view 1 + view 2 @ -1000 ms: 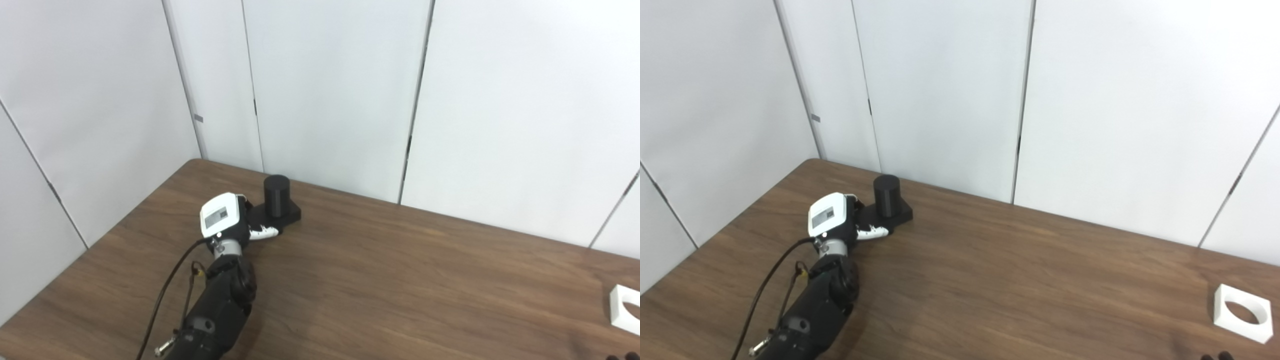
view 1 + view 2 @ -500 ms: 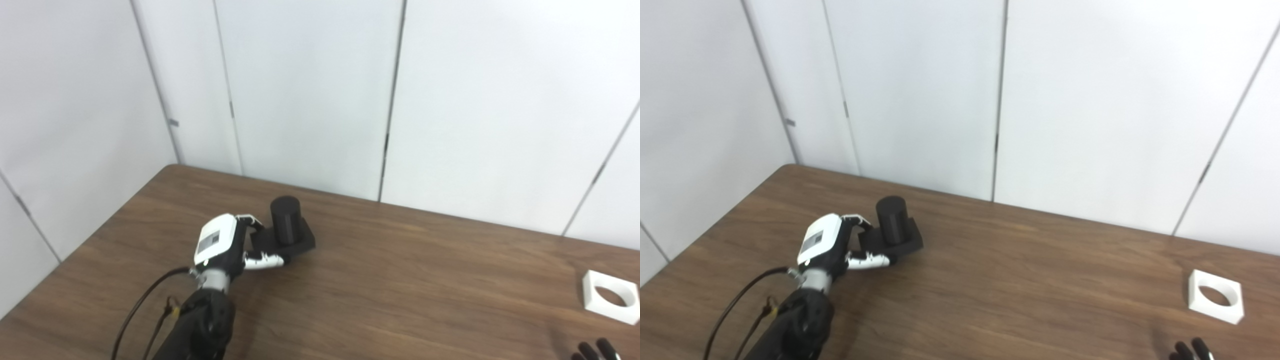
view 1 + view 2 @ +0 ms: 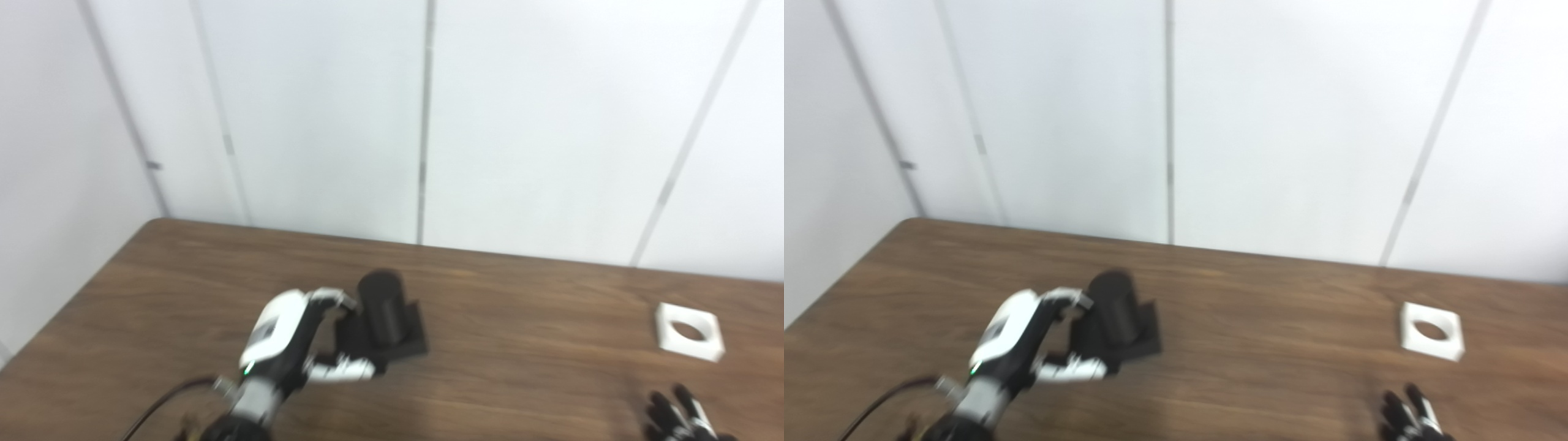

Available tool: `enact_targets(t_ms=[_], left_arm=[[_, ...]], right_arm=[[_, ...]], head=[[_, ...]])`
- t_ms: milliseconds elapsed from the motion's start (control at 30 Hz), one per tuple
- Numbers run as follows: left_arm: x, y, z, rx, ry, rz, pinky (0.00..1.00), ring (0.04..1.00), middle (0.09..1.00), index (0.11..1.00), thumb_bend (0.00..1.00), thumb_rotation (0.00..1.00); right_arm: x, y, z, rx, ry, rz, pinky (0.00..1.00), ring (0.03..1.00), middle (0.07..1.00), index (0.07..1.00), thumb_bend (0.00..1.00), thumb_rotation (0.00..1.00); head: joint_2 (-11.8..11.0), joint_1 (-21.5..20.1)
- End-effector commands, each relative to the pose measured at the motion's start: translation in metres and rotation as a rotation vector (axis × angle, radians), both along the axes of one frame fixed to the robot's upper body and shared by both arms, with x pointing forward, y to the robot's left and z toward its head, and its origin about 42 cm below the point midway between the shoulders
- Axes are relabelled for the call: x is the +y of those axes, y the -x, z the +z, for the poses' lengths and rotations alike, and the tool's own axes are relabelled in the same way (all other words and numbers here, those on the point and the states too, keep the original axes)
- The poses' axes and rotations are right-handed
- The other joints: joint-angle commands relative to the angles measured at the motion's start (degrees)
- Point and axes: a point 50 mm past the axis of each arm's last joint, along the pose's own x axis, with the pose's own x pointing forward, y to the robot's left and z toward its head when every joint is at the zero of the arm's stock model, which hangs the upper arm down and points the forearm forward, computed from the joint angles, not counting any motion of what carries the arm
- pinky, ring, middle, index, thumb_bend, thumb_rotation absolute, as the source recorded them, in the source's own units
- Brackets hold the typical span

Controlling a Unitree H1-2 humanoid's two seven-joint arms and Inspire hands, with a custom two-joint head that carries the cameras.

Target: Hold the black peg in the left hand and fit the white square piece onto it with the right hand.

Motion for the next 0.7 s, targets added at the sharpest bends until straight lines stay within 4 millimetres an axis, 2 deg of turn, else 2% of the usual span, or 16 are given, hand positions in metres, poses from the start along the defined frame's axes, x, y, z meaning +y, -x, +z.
enact_targets(t_ms=[0,100,367,567,667], left_arm=[[-0.005,0.005,0.016,-0.086,-0.013,-0.052,0.72,0.817,0.772,0.486,0.51,0.05],[-0.012,0.02,0.008,-0.071,-0.032,-0.078,0.69,0.802,0.767,0.487,0.51,0.05],[-0.042,0.053,-0.011,-0.021,-0.044,-0.219,0.69,0.811,0.768,0.488,0.51,0.04],[-0.055,0.065,-0.021,0.018,-0.048,-0.268,0.7,0.815,0.771,0.487,0.51,0.04],[-0.059,0.069,-0.026,0.043,-0.046,-0.293,0.71,0.821,0.773,0.487,0.51,0.04]], right_arm=[[0.007,0.0,0.008,-0.029,-0.029,0.008,0.97,0.963,0.936,1.0,0.38,1.0],[0.008,0.0,0.01,-0.026,-0.042,0.02,0.97,0.967,0.931,1.0,0.34,1.0],[0.013,0.002,0.015,-0.02,-0.039,0.008,0.94,0.929,0.917,1.0,0.33,0.98],[0.017,0.006,0.017,-0.011,-0.038,-0.002,0.92,0.913,0.921,1.0,0.33,0.93],[0.02,0.006,0.019,-0.001,-0.058,-0.008,0.94,0.926,0.922,1.0,0.34,0.9]], head=[[0.04,0.05],[0.75,-0.73],[1.68,-2.43],[2.41,-2.47],[2.51,-2.46]])
